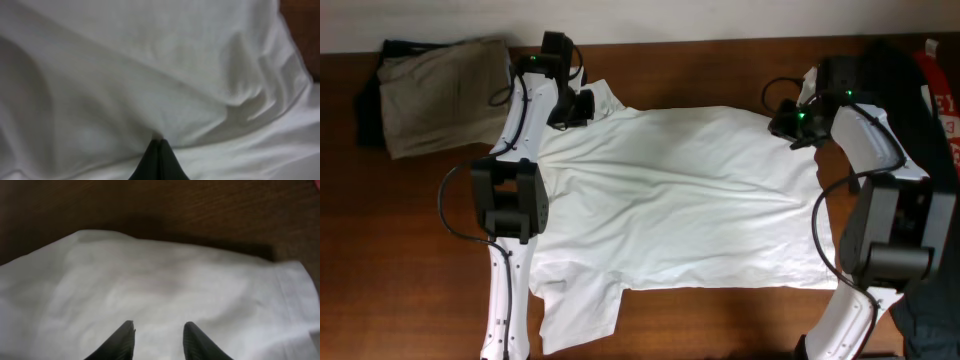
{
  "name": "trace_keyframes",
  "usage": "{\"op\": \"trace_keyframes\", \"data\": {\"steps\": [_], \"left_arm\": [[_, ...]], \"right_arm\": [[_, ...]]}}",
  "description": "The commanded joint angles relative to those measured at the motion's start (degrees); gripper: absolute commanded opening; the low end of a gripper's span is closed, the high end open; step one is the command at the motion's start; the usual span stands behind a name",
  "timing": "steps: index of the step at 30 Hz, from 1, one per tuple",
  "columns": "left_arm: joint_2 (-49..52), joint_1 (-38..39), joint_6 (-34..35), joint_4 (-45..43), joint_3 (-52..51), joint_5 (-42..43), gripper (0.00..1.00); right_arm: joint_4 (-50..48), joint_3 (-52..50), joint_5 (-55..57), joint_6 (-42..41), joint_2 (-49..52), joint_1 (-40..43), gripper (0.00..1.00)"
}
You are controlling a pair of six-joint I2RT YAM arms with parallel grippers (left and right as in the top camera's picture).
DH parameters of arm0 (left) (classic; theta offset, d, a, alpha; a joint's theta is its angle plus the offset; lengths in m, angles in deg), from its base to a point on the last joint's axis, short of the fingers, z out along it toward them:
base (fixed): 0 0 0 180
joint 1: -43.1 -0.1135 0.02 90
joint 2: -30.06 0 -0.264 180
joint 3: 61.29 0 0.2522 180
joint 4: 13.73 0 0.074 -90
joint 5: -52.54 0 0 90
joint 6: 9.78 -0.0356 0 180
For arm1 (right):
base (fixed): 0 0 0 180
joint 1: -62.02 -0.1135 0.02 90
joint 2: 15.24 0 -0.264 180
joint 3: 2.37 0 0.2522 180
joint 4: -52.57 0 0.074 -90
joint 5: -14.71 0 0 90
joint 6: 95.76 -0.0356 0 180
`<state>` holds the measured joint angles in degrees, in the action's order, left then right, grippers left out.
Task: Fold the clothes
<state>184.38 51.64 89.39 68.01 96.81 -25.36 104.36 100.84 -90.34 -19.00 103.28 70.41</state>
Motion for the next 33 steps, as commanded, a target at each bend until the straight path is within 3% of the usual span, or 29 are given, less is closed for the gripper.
{"op": "trace_keyframes", "data": {"steps": [1,8,15,16,17,18,19,21,22,25,27,29,31,33], "left_arm": [[2.3,-0.8,0.6,-1.1,0.0,-3.8,0.01],[3.6,-2.5,0.6,-9.2,0.0,-18.1,0.01],[6.5,-8.3,0.5,-21.7,0.0,-15.1,0.01],[6.4,-8.8,0.3,-22.0,0.8,-15.1,0.01],[6.4,-9.1,-0.5,-21.6,2.5,-15.1,0.01],[6.0,-9.1,-0.5,-18.6,7.6,-15.0,0.01],[5.3,-8.9,-0.5,-13.4,15.3,-14.3,0.01],[3.7,-8.0,-0.5,-0.4,29.1,-9.8,0.01],[2.8,-7.3,-0.5,9.0,35.9,-6.3,0.03],[0.9,-4.7,-1.2,27.4,34.4,-3.5,0.13],[1.4,-3.0,-2.0,28.6,28.7,-3.1,0.13],[1.4,-2.4,-1.9,28.7,21.0,-4.1,0.01],[1.4,-2.7,-2.0,27.2,9.7,-4.6,0.01],[1.4,-3.7,-2.0,21.9,1.6,-4.6,0.01]], "right_arm": [[-2.2,-0.1,0.7,0.6,4.0,0.2,0.36],[-4.3,-0.1,13.4,-0.9,11.0,0.4,0.27],[-10.8,3.8,17.1,-0.9,11.0,0.3,0.26],[-8.9,6.2,17.3,-0.9,11.0,0.3,0.31],[-5.8,9.6,17.3,-0.9,11.0,0.3,0.44],[1.6,17.6,19.9,-0.9,11.0,0.3,0.72],[10.3,27.2,20.7,-0.9,11.0,0.3,0.82],[20.0,37.5,19.9,-1.9,11.0,0.3,0.85],[30.4,46.5,14.0,-1.8,11.0,0.2,0.87],[41.3,50.2,6.8,-1.8,11.2,-0.8,0.97],[43.8,48.7,6.9,-1.8,11.3,-1.8,0.97],[46.7,46.3,9.4,-1.8,11.3,-2.4,0.90],[47.4,42.1,9.7,-1.3,11.3,-2.4,0.88],[43.7,34.6,9.7,-0.7,11.4,-2.4,0.64]]}}
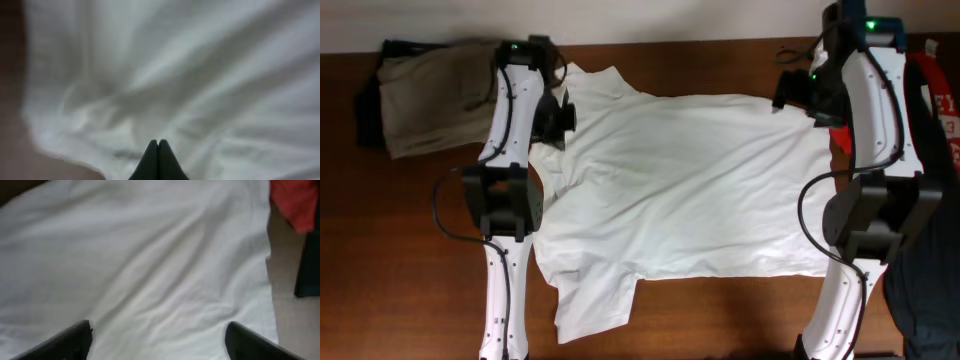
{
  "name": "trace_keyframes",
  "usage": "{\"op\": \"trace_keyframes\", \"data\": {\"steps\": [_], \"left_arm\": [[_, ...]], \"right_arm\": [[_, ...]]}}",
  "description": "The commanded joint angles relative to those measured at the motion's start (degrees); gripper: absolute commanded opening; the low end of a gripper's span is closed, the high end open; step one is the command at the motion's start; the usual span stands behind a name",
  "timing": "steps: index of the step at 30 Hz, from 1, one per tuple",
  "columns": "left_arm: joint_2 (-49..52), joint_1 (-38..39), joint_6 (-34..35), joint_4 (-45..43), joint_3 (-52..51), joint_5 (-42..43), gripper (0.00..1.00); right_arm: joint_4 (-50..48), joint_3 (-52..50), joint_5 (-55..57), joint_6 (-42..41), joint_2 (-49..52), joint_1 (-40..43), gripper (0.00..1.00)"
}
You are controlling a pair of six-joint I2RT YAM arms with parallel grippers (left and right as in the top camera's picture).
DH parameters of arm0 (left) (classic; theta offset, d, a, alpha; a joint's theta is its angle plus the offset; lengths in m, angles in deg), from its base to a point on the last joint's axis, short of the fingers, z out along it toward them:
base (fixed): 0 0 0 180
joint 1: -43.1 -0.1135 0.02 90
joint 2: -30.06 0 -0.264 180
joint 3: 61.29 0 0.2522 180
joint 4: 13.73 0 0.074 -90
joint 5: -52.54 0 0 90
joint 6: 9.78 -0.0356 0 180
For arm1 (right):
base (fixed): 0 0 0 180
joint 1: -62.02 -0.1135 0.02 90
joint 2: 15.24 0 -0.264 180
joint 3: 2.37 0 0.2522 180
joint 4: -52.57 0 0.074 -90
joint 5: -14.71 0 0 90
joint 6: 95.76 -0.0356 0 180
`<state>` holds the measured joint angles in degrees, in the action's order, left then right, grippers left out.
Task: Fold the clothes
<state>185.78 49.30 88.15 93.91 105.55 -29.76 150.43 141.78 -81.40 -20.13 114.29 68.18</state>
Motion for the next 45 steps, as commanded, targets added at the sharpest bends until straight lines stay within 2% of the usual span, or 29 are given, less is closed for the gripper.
{"op": "trace_keyframes", "data": {"steps": [1,4,6,8,10,11,16,19,20,23,24,25,26,27,28,30,33,35,37,38,39,40,41,42,43,44,45], "left_arm": [[0.0,-1.7,-0.7,-6.3,-9.9,-0.2,0.01],[0.0,-4.2,0.3,-11.4,-16.7,-5.9,0.01],[0.0,-6.3,0.3,-12.0,-17.2,-6.0,0.01],[-0.1,-8.0,0.3,-13.3,-17.1,-6.1,0.01],[-0.1,-9.0,0.3,-13.7,-17.1,-6.1,0.01],[-0.1,-9.4,-0.4,-14.4,-17.1,-6.1,0.01],[-0.1,-9.7,-0.7,-19.4,-16.6,-8.7,0.01],[-0.1,-11.2,-0.7,-18.8,-11.4,-9.0,0.02],[-0.1,-11.6,-0.7,-17.6,-8.7,-9.0,0.02],[-0.2,-11.9,-0.7,-6.5,12.6,-9.0,0.01],[-0.2,-11.6,-0.7,-2.8,19.8,-8.6,0.12],[-0.5,-11.0,-0.7,1.7,26.9,-7.5,0.36],[-3.3,-10.3,-0.8,2.8,26.5,-5.5,0.58],[-5.0,-9.2,-1.4,2.8,26.4,0.7,0.87],[-5.8,-8.2,-1.4,2.8,26.1,3.7,0.86],[-7.9,-7.2,-1.4,2.9,25.9,3.5,0.86],[-18.6,-7.1,-1.4,2.8,19.5,3.0,0.86],[-32.4,-7.1,-1.3,2.8,0.2,-3.2,0.86],[-44.1,-7.1,1.5,2.7,-20.9,-4.1,0.86],[-47.4,-7.1,1.5,1.8,-28.6,-4.1,0.81],[-49.4,-7.1,1.7,-0.4,-35.1,-4.0,0.64],[-50.8,-7.1,1.7,-4.0,-42.5,-3.6,0.34],[-51.0,-7.1,1.7,-7.1,-49.2,-2.0,0.14],[-50.8,-7.1,1.6,-11.0,-55.9,-0.5,0.03],[-50.8,-7.1,1.6,-17.1,-62.5,-0.7,0.01],[-50.7,-7.2,1.6,-22.4,-66.8,-0.6,0.01],[-50.6,-7.4,2.1,-30.4,-71.7,-0.6,0.01]], "right_arm": [[-4.7,-9.7,0.8,0.4,0.4,-0.1,0.56],[-15.1,-21.4,0.8,0.4,0.4,1.5,0.50],[-19.5,-25.1,1.2,0.4,0.4,2.5,0.46],[-22.2,-27.8,6.3,-2.2,0.9,3.5,0.25],[-24.2,-28.9,7.0,-2.4,1.6,4.6,0.19],[-25.4,-28.9,7.0,-2.4,2.1,6.0,0.04],[-27.8,-28.8,6.8,-2.6,2.1,9.0,0.04],[-27.8,-28.8,6.9,-3.1,2.1,11.6,0.04],[-27.1,-28.2,6.8,-4.4,2.1,12.5,0.04],[-14.8,-15.4,6.6,-5.6,0.7,14.1,0.04],[-10.7,-10.8,6.3,-5.6,-0.3,14.1,0.04],[-4.7,-4.3,2.6,-5.3,-1.8,13.8,0.04],[-1.2,-1.0,-1.3,-3.2,-2.5,13.4,0.07],[4.5,3.7,-5.6,-0.4,-3.0,12.2,0.13],[9.0,5.8,-5.2,1.1,-3.0,10.3,0.12],[12.9,6.2,-3.6,1.1,-3.8,7.8,0.10],[13.2,6.1,-3.6,2.2,-8.8,4.2,0.12],[13.2,4.2,-3.6,2.6,-13.8,0.7,0.58],[13.2,-2.2,-1.6,2.6,-18.5,-4.8,1.00],[13.2,-4.8,0.3,2.0,-19.2,-6.7,0.99],[13.1,-7.1,1.0,1.7,-19.3,-8.3,0.99],[11.8,-10.1,1.0,1.7,-19.2,-9.6,0.96],[9.6,-13.6,1.6,1.7,-19.2,-10.4,0.86],[6.8,-18.2,2.3,1.7,-19.2,-10.6,0.65],[4.4,-21.9,2.3,1.7,-19.2,-10.5,0.43],[2.1,-25.6,2.1,1.7,-19.2,-10.3,0.33],[-1.8,-31.3,1.3,1.5,-19.2,-9.8,0.28]]}}
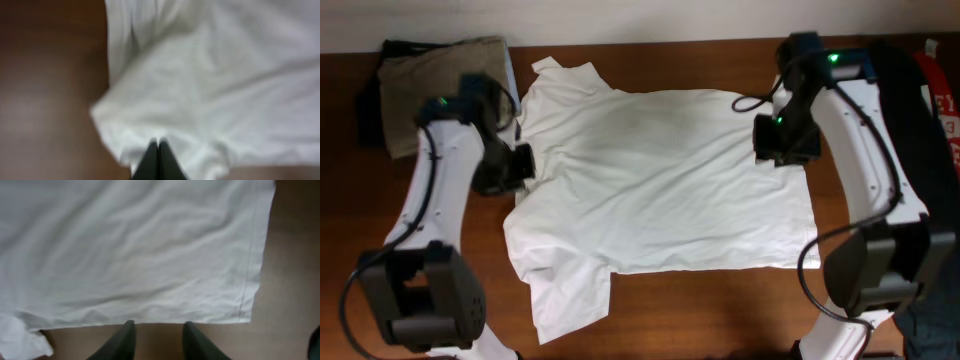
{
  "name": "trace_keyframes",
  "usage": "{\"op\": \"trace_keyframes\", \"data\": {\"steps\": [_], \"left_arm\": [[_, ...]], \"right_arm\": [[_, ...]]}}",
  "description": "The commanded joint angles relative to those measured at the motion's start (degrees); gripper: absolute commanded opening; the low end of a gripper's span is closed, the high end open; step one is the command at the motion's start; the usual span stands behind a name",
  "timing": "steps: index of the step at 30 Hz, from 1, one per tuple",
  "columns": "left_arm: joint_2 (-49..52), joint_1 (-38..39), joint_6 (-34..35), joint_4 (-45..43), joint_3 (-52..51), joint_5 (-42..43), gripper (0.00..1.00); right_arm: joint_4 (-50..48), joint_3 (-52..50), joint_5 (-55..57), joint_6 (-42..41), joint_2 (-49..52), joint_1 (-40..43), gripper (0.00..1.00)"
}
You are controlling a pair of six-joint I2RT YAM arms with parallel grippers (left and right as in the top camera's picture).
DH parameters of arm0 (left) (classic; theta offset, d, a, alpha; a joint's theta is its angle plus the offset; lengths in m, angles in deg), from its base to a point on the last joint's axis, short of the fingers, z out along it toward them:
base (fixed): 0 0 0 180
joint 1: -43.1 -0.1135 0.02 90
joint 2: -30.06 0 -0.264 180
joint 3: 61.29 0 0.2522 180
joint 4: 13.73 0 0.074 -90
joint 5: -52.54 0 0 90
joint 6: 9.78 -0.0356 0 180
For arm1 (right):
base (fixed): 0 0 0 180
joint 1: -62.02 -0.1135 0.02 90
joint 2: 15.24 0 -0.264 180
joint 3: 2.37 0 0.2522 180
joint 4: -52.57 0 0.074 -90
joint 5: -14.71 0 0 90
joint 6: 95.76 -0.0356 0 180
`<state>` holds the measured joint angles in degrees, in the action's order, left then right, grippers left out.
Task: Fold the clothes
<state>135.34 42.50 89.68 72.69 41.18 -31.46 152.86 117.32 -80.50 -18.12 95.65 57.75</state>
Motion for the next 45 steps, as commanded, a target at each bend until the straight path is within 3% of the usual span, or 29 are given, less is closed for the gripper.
{"op": "trace_keyframes", "data": {"steps": [1,6,15,19,21,23,29,35,39,40,41,42,43,45], "left_arm": [[0.1,-1.6,2.9,-14.9,-10.7,1.0,0.00],[5.4,-4.8,2.9,-23.8,-12.6,-1.9,0.00],[12.2,-4.9,2.4,-28.7,-12.6,-0.9,0.01],[15.8,-5.4,2.5,-28.7,-12.6,-6.3,0.00],[17.5,-7.9,4.7,-26.8,-12.6,-10.6,0.00],[17.4,-10.3,5.8,-26.1,-12.2,-12.1,0.00],[17.2,-15.4,5.9,-19.6,-3.0,-12.5,0.00],[15.9,-14.8,5.9,5.3,26.0,-11.3,0.01],[5.7,-11.2,6.0,10.1,30.5,-11.4,0.01],[1.5,-10.0,6.0,10.9,30.5,-11.4,0.01],[-1.2,-9.3,6.0,10.9,30.5,-11.3,0.08],[-4.1,-8.2,5.9,10.5,30.5,-10.7,0.61],[-6.6,-6.5,5.9,11.1,30.5,-8.4,0.99],[-7.9,-4.7,5.9,14.6,30.5,-6.3,0.99]], "right_arm": [[-6.5,-10.7,-0.9,-0.5,-0.5,1.0,0.28],[-18.0,-25.2,-4.8,-0.8,-0.5,1.0,0.28],[-21.2,-29.6,-4.7,-1.7,-0.5,1.0,0.25],[-27.6,-38.4,-3.8,-6.0,-0.5,3.1,0.20],[-27.4,-38.9,-3.0,-6.1,-0.3,7.5,0.09],[-27.4,-38.9,-3.0,-6.2,-0.3,11.6,0.06],[-26.7,-37.4,-3.2,-6.6,-0.3,21.2,0.04],[-13.6,-21.5,-3.2,-6.6,-1.8,22.3,0.04],[-9.1,-17.5,-3.2,-6.3,-14.3,22.3,0.04],[-7.8,-17.5,-3.2,-5.9,-18.3,22.3,0.12],[-7.1,-17.5,-3.3,-5.9,-21.4,22.2,0.32],[-6.3,-17.5,-3.6,-4.8,-24.4,21.6,0.62],[-4.9,-17.5,-4.1,-4.6,-26.9,20.6,0.80],[-2.0,-17.5,-4.7,-4.5,-29.2,19.0,0.82]]}}
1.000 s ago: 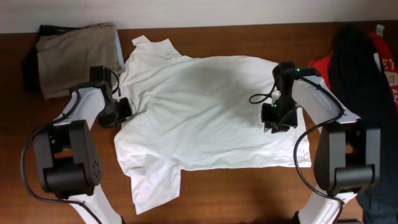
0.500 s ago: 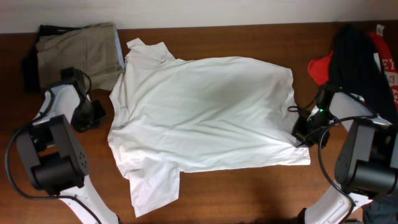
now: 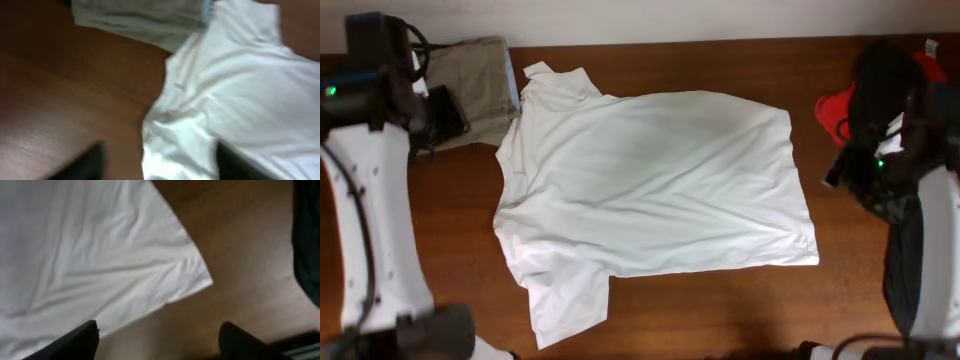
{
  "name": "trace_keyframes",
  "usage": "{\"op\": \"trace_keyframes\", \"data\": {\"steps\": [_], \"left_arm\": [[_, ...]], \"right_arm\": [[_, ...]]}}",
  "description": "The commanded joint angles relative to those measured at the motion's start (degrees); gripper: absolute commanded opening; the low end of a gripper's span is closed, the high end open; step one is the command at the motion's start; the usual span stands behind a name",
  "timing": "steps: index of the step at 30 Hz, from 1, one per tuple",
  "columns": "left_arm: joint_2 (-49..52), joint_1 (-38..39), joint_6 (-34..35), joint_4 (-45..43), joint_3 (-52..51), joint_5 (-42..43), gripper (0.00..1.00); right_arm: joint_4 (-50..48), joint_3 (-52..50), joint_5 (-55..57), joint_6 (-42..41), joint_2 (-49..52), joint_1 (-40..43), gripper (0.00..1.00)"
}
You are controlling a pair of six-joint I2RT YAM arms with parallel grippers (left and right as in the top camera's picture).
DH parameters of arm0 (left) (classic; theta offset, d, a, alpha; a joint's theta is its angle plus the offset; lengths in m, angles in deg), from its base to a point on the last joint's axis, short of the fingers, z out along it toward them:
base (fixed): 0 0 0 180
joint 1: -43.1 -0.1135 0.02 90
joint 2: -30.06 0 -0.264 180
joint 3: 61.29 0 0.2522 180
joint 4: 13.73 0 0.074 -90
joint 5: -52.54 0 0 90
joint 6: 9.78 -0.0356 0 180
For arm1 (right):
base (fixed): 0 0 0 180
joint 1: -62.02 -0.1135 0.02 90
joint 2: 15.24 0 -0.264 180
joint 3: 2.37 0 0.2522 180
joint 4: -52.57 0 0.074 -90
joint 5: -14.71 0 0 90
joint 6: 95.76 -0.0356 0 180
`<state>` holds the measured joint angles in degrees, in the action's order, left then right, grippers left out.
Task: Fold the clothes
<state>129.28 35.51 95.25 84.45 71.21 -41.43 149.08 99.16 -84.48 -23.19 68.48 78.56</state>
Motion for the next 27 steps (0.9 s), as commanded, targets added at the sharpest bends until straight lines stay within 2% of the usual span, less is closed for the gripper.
{"op": "trace_keyframes", "data": {"steps": [1,4,6,7,9,12,14,17,20,21,23,27], "left_arm": [[-2.0,3.6,0.4,6.4,0.5,5.4,0.99],[-3.5,7.5,0.1,12.3,-0.4,5.7,0.99],[-10.2,11.7,1.1,12.3,-3.9,5.0,0.99],[-12.9,12.8,1.9,12.3,-5.9,5.1,0.99],[-19.4,15.2,2.4,12.0,-14.4,5.1,0.99],[-25.7,16.5,6.3,9.9,-31.0,5.3,0.99],[-27.0,16.5,9.2,7.0,-43.3,5.3,0.95],[-26.9,16.5,13.8,-1.5,-57.0,5.6,0.95],[-26.9,16.5,16.5,-16.2,-74.8,15.8,0.94],[-26.9,16.5,18.2,-19.1,-78.4,15.8,0.93],[-26.9,16.5,19.8,-23.8,-84.2,15.7,0.90],[-25.5,16.4,23.1,-26.1,-85.9,9.0,0.90]], "right_arm": [[3.4,0.6,-0.7,0.7,-3.1,-3.2,0.82],[7.1,0.6,-0.7,0.7,-6.8,-7.0,0.81],[8.6,0.5,0.8,0.7,-11.2,-7.3,0.82],[8.8,0.2,1.3,0.7,-12.7,-7.3,0.87],[8.9,-2.3,1.2,0.7,-15.0,-7.3,0.99],[7.1,-9.7,-0.1,0.7,-15.5,-7.3,0.99],[3.5,-15.8,-2.0,0.7,-15.5,-7.3,0.99],[-2.0,-20.7,-6.4,0.6,-15.5,-7.3,0.99],[-3.9,-21.2,-6.5,0.7,-15.5,-7.3,0.99],[-4.4,-21.2,-6.5,0.7,-15.5,-7.3,0.99],[-5.3,-21.2,-6.5,0.7,-15.5,-7.3,1.00],[-6.1,-21.2,-6.5,0.6,-15.5,-7.3,1.00]]}}
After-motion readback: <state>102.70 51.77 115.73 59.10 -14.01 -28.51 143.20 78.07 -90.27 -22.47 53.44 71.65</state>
